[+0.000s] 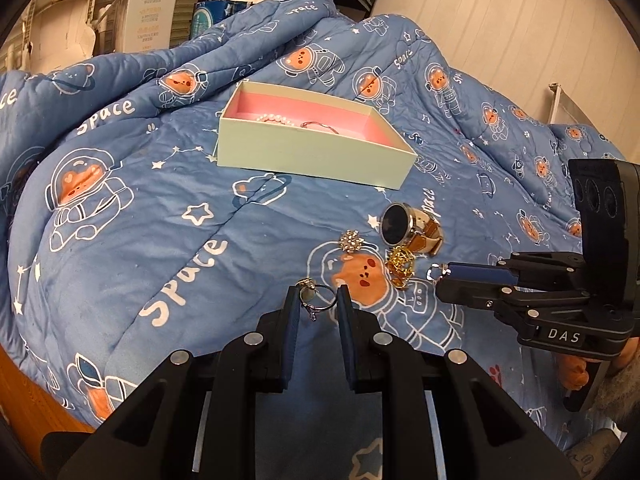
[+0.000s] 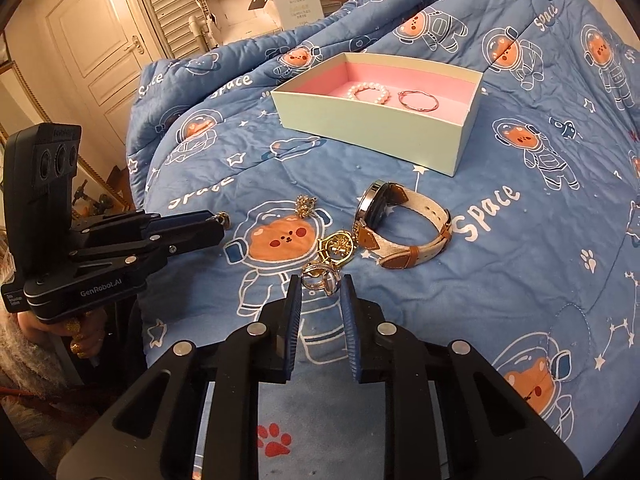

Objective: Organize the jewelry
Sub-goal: 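Grasp the second silver ring beside the gold pendant with the right tool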

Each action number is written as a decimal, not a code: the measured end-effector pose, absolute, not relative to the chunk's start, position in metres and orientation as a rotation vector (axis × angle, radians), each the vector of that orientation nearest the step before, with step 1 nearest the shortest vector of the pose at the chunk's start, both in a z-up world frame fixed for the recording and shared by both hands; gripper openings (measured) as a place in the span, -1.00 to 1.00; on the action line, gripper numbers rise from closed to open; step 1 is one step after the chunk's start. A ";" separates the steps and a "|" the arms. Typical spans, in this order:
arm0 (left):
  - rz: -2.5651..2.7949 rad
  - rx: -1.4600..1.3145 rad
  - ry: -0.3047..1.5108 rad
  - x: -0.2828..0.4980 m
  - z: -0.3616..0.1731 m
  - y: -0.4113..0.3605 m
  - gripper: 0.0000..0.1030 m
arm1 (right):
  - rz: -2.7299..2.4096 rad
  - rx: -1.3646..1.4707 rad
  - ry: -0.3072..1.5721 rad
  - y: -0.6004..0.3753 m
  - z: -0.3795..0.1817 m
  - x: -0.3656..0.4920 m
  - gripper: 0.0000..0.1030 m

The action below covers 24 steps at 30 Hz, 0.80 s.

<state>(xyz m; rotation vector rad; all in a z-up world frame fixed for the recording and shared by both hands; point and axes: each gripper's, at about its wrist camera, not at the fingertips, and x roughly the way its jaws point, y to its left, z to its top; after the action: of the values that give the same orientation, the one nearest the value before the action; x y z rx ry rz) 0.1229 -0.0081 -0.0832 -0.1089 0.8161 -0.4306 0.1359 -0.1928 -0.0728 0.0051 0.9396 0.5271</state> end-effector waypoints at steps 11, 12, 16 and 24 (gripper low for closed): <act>-0.472 -0.130 0.809 0.120 -0.071 -0.014 -0.64 | 0.552 0.011 0.908 -0.191 -0.057 0.128 -0.60; -0.487 -0.150 0.815 0.121 -0.071 -0.013 -0.64 | 0.555 0.012 0.908 -0.191 -0.056 0.128 -0.60; -0.488 -0.158 0.808 0.121 -0.068 -0.013 -0.64 | 0.558 0.012 0.896 -0.189 -0.051 0.127 -0.60; -0.517 -0.224 0.813 0.128 -0.063 -0.012 -0.64 | 0.572 0.018 0.874 -0.185 -0.041 0.128 -0.60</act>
<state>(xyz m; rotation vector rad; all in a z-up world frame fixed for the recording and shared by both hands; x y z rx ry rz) 0.1282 -0.0118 -0.0628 -0.2239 0.8128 -0.5173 0.1285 -0.1853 -0.0414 0.0175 0.8745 0.5715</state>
